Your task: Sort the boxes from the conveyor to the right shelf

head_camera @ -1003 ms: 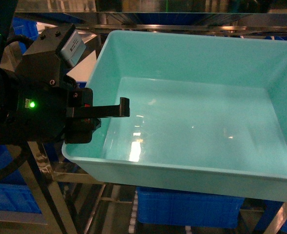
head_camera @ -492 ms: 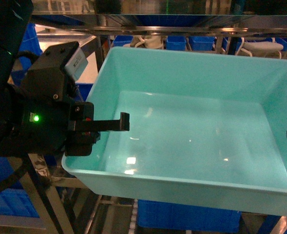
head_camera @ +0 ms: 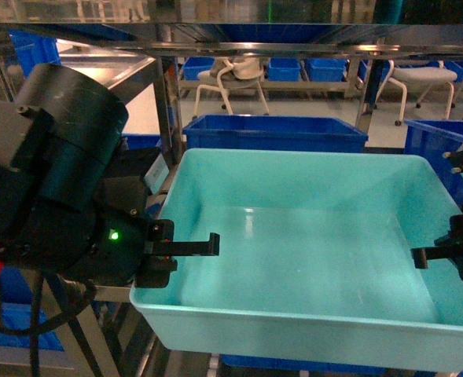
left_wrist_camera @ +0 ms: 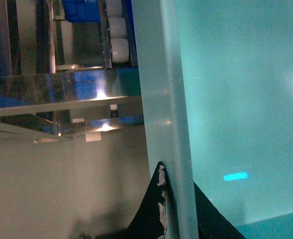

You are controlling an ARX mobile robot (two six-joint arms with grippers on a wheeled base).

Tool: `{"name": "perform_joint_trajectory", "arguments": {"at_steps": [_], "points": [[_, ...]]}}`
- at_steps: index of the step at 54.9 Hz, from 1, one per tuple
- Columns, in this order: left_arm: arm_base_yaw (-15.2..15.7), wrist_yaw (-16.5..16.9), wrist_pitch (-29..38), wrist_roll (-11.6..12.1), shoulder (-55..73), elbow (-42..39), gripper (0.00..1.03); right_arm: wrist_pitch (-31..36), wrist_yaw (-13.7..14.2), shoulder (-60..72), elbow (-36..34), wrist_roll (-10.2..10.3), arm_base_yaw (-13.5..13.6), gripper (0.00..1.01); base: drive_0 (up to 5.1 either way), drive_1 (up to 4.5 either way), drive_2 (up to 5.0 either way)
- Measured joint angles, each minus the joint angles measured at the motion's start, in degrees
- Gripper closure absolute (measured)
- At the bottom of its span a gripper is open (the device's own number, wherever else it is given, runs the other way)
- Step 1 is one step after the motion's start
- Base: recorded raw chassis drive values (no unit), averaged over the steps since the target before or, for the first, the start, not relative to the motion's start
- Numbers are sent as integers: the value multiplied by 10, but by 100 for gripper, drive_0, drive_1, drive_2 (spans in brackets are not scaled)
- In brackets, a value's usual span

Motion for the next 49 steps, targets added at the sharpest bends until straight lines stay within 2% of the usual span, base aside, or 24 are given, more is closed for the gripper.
{"name": "perform_joint_trajectory", "arguments": {"at_steps": [8, 18, 28, 34, 41, 49], "points": [[16, 17, -37, 21, 69, 75, 101, -33, 5, 67, 70, -9, 7, 99, 0, 0, 0], [32, 23, -71, 40, 123, 134, 101, -59, 12, 115, 122, -15, 16, 99, 0, 0, 0], [54, 34, -143, 91, 203, 239, 101, -118, 28, 175, 212, -23, 37, 99, 0, 0, 0], [64, 43, -203, 120, 250, 320, 101, -177, 38, 209, 278, -17, 46, 99, 0, 0, 0], [71, 41, -251, 148, 292, 400, 101, -215, 45, 243, 342, -8, 55, 99, 0, 0, 0], [71, 38, -263, 157, 307, 431, 101, -219, 53, 251, 357, -5, 58, 99, 0, 0, 0]]}}
